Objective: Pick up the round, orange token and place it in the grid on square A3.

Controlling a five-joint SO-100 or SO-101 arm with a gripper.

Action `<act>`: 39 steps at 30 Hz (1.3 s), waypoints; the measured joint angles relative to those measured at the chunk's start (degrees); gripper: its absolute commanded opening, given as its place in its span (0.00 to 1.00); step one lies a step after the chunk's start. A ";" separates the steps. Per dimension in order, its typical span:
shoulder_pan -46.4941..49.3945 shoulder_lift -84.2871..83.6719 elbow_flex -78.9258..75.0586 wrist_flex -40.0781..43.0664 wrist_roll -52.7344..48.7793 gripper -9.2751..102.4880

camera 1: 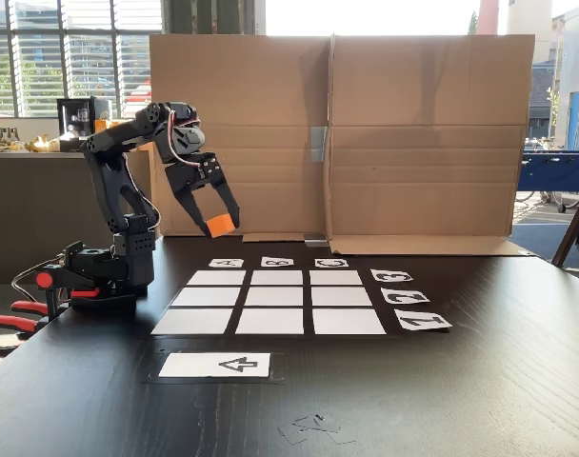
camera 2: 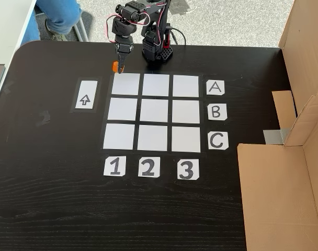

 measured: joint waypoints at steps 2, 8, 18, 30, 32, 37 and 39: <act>-5.63 5.01 3.34 0.35 -0.35 0.08; -16.88 12.39 10.02 0.70 -1.49 0.08; -29.09 15.56 16.08 0.70 -10.90 0.08; -51.06 15.47 25.31 0.62 -11.69 0.08; -54.05 15.47 27.25 0.62 -11.78 0.08; -58.45 14.77 28.92 -0.53 -13.18 0.08; -60.12 13.18 29.09 -1.49 -13.54 0.08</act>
